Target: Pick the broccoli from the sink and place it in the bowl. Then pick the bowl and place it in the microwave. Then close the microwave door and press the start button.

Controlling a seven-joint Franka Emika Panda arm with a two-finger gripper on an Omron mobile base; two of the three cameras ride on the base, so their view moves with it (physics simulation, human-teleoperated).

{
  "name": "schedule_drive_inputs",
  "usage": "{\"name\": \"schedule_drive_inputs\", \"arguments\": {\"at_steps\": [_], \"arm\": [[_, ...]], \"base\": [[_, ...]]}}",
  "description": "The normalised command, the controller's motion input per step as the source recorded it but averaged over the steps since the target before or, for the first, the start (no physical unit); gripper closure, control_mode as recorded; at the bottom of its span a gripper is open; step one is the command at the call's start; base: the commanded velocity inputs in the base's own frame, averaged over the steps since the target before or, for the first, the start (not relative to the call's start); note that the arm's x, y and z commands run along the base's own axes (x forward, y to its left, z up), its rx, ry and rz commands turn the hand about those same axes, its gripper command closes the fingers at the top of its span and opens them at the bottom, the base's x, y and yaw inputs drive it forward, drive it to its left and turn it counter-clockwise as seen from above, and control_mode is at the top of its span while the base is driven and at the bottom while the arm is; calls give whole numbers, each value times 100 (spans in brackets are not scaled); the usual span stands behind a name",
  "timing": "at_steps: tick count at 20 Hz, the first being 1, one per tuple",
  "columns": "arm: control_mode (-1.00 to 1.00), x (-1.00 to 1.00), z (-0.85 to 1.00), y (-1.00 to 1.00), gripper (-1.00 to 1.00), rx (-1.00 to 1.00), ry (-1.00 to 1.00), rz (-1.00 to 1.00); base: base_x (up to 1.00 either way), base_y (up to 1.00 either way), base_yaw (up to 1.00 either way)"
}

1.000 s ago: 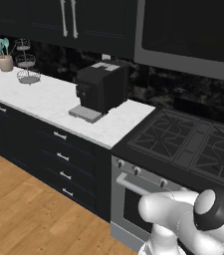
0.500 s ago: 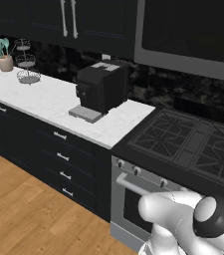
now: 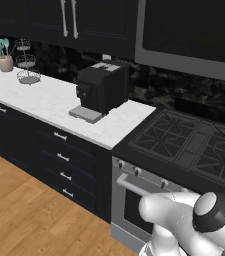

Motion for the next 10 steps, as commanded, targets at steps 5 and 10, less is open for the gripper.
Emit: {"name": "schedule_drive_inputs", "arguments": {"at_steps": [5, 10], "arm": [[-100, 11, -16, -18, 100, 0, 1, 0], [-100, 9, 0, -13, 100, 0, 0, -1]], "base": [[0, 0, 0], [0, 0, 0]]}}
